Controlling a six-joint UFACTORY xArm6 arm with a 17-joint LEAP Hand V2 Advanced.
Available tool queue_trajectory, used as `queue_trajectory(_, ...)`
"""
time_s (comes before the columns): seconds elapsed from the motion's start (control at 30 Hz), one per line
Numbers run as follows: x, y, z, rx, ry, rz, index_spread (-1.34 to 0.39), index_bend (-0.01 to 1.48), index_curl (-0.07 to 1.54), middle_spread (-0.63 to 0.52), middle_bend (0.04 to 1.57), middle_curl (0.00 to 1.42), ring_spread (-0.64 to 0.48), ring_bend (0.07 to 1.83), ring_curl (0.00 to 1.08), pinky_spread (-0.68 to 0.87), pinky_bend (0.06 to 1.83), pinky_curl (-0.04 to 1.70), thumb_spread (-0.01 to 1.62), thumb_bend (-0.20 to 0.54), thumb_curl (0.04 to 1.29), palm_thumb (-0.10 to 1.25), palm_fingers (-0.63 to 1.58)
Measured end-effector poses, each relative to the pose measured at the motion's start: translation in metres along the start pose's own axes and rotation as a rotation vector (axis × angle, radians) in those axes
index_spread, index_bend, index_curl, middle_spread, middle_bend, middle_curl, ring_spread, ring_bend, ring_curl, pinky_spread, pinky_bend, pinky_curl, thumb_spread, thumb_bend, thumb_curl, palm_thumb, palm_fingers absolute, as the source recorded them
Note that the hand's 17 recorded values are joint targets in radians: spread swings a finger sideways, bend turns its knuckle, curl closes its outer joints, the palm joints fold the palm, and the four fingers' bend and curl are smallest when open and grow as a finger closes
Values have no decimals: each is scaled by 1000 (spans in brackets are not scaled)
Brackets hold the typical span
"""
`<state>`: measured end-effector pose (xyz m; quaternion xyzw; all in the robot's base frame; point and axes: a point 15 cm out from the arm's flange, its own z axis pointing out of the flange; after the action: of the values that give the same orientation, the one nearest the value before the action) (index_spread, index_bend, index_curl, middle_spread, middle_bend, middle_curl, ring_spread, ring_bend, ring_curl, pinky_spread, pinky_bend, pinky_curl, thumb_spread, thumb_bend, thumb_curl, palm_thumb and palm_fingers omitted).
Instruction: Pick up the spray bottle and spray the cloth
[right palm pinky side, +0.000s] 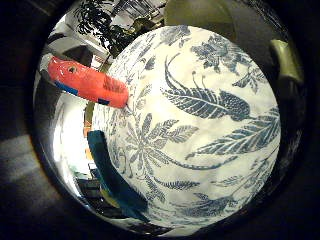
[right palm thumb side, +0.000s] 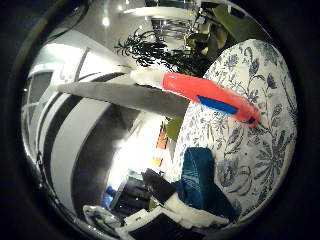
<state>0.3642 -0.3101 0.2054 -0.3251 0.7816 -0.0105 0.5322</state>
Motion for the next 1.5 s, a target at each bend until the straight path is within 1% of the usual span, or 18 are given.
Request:
queue_trajectory(0.1, -3, 2, 13, -6, -16, 6, -89, 140, 230, 245, 262, 332, 252, 380, 242, 365, 454, 293, 901, -32, 300, 408, -11)
queue_trajectory(0.57, -19, -14, 42, 9, -52, -3, -72, 143, 239, 247, 277, 337, 237, 389, 259, 354, 417, 305, 905, -29, 305, 435, 15)
queue_trajectory(0.87, -28, -41, 58, 36, -68, -20, -66, 147, 247, 243, 273, 336, 238, 392, 262, 349, 402, 308, 915, -29, 306, 461, 33)
queue_trajectory(1.1, -26, -46, 83, 23, -88, 1, -57, 149, 255, 236, 286, 341, 228, 404, 265, 346, 379, 305, 925, -27, 310, 492, 90)
queue_trajectory(1.17, -30, -44, 92, 11, -96, -1, -48, 150, 253, 226, 309, 346, 222, 429, 267, 331, 370, 300, 926, -22, 313, 517, 149)
queue_trajectory(1.23, -35, -51, 100, 18, -104, -10, -54, 155, 259, 219, 334, 352, 213, 457, 275, 322, 374, 301, 929, -21, 318, 548, 214)
queue_trajectory(1.33, -39, -53, 110, 13, -114, -8, -75, 164, 269, 189, 377, 363, 191, 547, 289, 309, 378, 292, 938, -20, 325, 593, 370)
queue_trajectory(1.43, -49, -48, 121, -10, -127, -6, -130, 176, 278, 118, 448, 382, 119, 682, 311, 264, 421, 283, 958, -9, 344, 685, 597)
queue_trajectory(1.5, -55, -43, 128, -26, -136, -6, -185, 196, 298, 48, 521, 408, 36, 787, 340, 167, 486, 286, 962, -7, 367, 753, 806)
